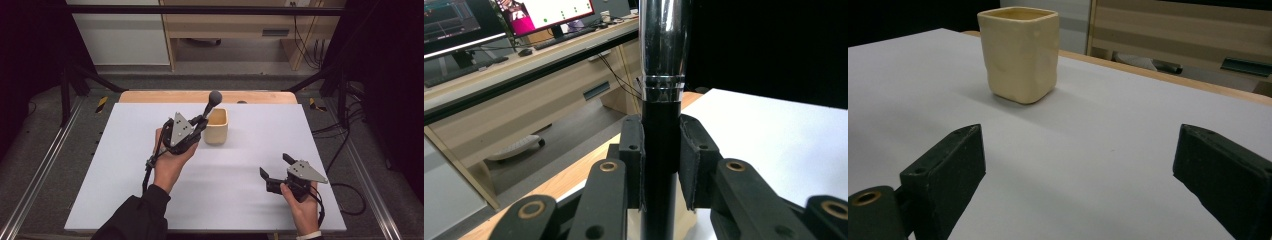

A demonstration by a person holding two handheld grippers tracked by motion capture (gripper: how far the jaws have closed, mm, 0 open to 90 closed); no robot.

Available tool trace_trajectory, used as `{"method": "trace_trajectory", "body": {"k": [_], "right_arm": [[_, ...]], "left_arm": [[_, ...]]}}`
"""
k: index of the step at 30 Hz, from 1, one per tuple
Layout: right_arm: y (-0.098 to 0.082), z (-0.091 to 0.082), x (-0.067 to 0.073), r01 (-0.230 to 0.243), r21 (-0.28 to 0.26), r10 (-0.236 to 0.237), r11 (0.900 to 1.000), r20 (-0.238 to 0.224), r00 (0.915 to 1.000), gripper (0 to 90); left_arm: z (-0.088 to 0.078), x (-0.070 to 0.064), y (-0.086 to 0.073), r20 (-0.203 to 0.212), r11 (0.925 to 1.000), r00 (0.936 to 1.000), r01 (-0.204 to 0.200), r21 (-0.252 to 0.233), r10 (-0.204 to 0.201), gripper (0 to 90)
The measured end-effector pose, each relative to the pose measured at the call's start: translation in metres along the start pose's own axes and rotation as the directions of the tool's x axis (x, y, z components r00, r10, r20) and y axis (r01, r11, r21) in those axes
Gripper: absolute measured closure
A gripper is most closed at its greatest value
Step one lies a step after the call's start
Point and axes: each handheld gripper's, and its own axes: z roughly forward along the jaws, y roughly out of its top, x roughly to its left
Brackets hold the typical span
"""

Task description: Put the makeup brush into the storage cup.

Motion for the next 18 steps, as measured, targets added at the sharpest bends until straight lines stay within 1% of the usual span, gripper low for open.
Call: {"method": "trace_trajectory", "body": {"k": [1,5,7,11,14,17,18], "right_arm": [[0.000,0.000,0.000,0.002,0.001,-0.002,1.000,0.001,1.0000,6.9],[0.000,0.000,-0.001,0.007,0.001,-0.007,1.000,0.006,1.0000,6.9],[-0.001,0.000,-0.001,0.005,0.001,-0.005,1.000,0.009,0.9999,6.9],[0.000,-0.001,-0.002,-0.001,-0.007,0.001,1.000,0.007,1.0000,6.9],[-0.001,-0.001,-0.002,-0.005,-0.005,0.005,1.000,0.006,1.0000,6.7],[-0.001,-0.001,-0.003,-0.001,-0.006,0.001,1.000,0.011,0.9999,6.2],[-0.001,-0.002,-0.003,-0.003,-0.008,0.003,1.000,0.011,0.9999,6.1]], "left_arm": [[0.000,0.001,0.001,-0.001,1.0000,1.0000,0.004,-0.002,-0.004,74.5],[0.003,0.003,0.004,-0.002,0.9990,0.9991,0.042,-0.016,-0.042,74.5],[0.004,0.003,0.005,-0.001,0.9988,0.9989,0.046,-0.017,-0.046,74.4],[0.006,0.001,0.008,-0.002,0.9993,0.9995,0.031,-0.019,-0.031,74.4],[0.009,-0.002,0.011,0.003,0.9992,0.9994,0.035,-0.019,-0.035,74.5],[0.012,-0.004,0.013,0.004,0.9999,0.9999,0.012,-0.012,-0.012,74.4],[0.013,-0.005,0.013,0.007,0.9998,0.9999,0.014,-0.011,-0.014,74.4]]}}
